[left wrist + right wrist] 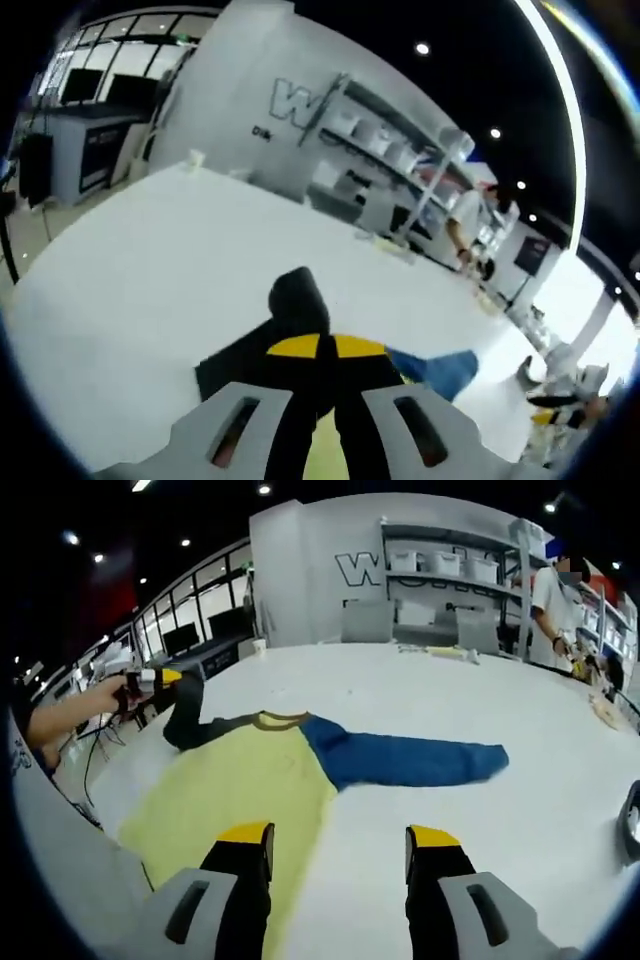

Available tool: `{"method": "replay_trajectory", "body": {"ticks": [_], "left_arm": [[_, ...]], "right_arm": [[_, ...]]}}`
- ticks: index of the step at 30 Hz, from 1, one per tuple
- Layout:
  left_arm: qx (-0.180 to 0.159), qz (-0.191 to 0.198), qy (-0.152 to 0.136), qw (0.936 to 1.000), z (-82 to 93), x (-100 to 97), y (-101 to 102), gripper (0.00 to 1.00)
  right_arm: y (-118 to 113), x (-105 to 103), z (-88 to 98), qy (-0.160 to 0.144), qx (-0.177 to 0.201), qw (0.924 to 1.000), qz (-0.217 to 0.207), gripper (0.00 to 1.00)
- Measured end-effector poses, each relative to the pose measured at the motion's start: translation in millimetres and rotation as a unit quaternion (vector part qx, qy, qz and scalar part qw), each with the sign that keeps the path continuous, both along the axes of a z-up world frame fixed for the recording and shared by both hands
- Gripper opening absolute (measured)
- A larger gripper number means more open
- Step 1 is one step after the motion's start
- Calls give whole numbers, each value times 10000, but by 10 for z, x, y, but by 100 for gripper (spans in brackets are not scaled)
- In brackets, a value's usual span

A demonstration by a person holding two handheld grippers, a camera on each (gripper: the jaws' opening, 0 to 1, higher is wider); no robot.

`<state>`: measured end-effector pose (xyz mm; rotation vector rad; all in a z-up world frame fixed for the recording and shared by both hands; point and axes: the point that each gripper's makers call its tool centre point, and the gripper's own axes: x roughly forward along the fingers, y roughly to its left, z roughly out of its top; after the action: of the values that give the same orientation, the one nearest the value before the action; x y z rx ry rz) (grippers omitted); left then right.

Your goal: Fold the garment on the visible template until the final outline fits inside the template.

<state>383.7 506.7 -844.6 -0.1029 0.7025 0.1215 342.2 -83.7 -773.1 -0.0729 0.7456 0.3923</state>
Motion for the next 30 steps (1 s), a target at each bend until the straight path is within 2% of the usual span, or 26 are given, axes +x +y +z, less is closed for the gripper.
{"method": "replay_trajectory", "body": {"ticks": [2, 3, 5, 7, 8, 9, 10, 13, 18, 19, 20, 21, 22, 24, 25, 26, 28, 29, 30], "left_arm": [[-368, 228, 188, 9989, -15, -19, -11, 0], [-804, 411, -39, 9959, 50, 28, -60, 0], [-895, 523, -303, 9941, 178, 32, -47, 0], [-913, 607, -413, 9931, 300, -59, -49, 0], [-1055, 739, -463, 9906, 364, -144, -52, 0], [-1191, 808, -496, 9883, 373, -199, -49, 0], [-1184, 807, -472, 9886, 384, -277, -19, 0], [-1286, 797, -520, 9871, 448, -330, -8, 0], [-1410, 730, -536, 9859, 567, -368, -226, 0], [-1522, 635, -658, 9841, 635, -299, -316, 0], [-1504, 444, -726, 9850, 732, -243, -452, 0], [-1279, 125, -726, 9890, 807, -173, -580, 0], [-1379, -30, -786, 9873, 829, -29, -634, 0], [-1503, -209, -908, 9842, 885, 108, -727, 0], [-1635, -426, -1017, 9804, 1021, 97, -976, 0], [-1705, -437, -1061, 9787, 1078, 136, -1065, 0], [-2035, -1052, -1254, 9653, 1233, 470, -1499, 0], [-2080, -1218, -1302, 9617, 1325, 495, -1873, 0], [-2153, -1362, -1330, 9578, 1347, 588, -1995, 0]], "right_arm": [[9, -9, -1, 16, -6, 10000, -1, 50], [43, -9, 46, -43, 8, 10000, 3, 50], [24, 0, 73, -124, 29, 9999, -13, 50], [18, -21, 98, -174, 42, 9998, -19, 50], [4, -46, 91, -180, 48, 9998, -25, 50], [-18, -83, 76, -188, 43, 9998, -29, 50], [-45, -121, 78, -180, 63, 9998, -30, 50], [-74, -204, 118, -235, 112, 9997, -32, 50], [-122, -268, 156, -269, 133, 9995, -17, 50], [-138, -302, 179, -292, 143, 9995, -19, 51], [-161, -325, 193, -314, 149, 9994, -35, 51], [-159, -362, 217, -337, 182, 9992, -57, 51], [-147, -403, 239, -376, 204, 9991, -44, 51], [-162, -452, 239, -403, 229, 9989, -73, 51], [-193, -506, 241, -423, 274, 9987, -125, 51], [-245, -555, 270, -447, 313, 9983, -209, 51], [-288, -681, 309, -508, 353, 9975, -342, 51], [-329, -719, 324, -510, 363, 9972, -407, 51], [-374, -758, 338, -518, 362, 9970, -440, 51]]}}
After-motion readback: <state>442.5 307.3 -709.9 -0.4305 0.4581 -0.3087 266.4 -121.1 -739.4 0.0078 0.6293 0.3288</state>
